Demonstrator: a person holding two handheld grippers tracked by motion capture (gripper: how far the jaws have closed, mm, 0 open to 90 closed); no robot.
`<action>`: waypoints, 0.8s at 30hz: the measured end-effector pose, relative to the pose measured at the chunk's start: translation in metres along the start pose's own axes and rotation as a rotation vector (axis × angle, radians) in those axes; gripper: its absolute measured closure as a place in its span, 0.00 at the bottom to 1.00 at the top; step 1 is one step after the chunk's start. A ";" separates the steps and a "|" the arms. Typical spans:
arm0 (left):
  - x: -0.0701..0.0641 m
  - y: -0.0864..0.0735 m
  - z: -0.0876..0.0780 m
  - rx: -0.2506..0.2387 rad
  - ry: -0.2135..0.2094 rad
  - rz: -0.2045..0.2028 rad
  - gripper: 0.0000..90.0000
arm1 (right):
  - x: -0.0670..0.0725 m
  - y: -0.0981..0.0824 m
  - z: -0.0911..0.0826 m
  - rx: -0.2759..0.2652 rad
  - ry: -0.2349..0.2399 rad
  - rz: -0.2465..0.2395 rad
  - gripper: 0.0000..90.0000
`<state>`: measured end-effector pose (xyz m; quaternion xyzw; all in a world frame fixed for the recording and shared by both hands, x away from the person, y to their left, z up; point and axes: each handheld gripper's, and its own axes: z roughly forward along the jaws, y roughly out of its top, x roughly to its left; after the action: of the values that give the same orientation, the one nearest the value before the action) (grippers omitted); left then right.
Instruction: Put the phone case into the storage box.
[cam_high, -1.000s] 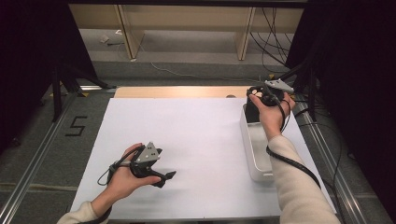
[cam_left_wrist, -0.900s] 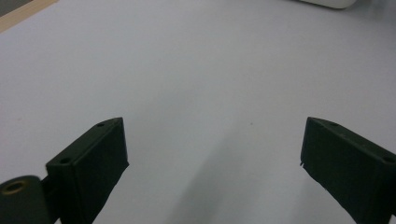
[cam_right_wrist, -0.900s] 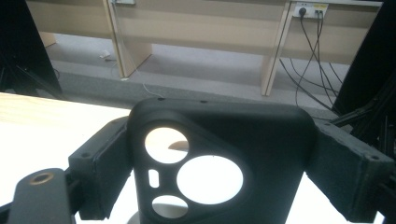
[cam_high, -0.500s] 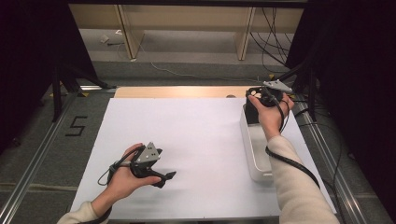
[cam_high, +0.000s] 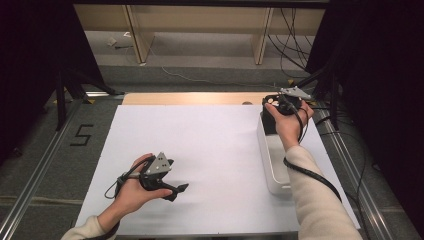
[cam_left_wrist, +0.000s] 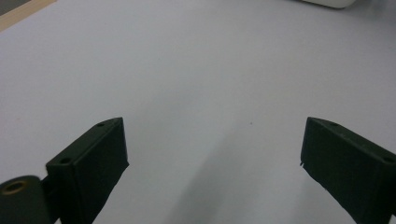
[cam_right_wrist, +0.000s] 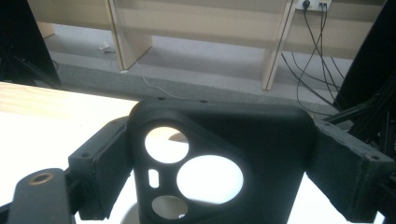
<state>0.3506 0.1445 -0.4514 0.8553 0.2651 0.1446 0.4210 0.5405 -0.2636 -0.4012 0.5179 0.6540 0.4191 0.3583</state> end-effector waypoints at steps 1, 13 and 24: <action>0.000 0.000 0.000 0.000 0.000 0.000 0.08 | 0.000 -0.001 0.001 -0.002 -0.001 0.000 0.16; 0.000 0.000 0.000 0.000 0.000 0.000 0.08 | -0.001 -0.002 0.003 -0.005 0.006 0.002 0.16; 0.000 0.000 0.000 0.000 0.000 -0.001 0.08 | -0.002 -0.004 0.007 -0.008 0.013 0.004 0.15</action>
<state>0.3508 0.1447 -0.4514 0.8552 0.2655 0.1446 0.4210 0.5453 -0.2649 -0.4075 0.5150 0.6536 0.4259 0.3553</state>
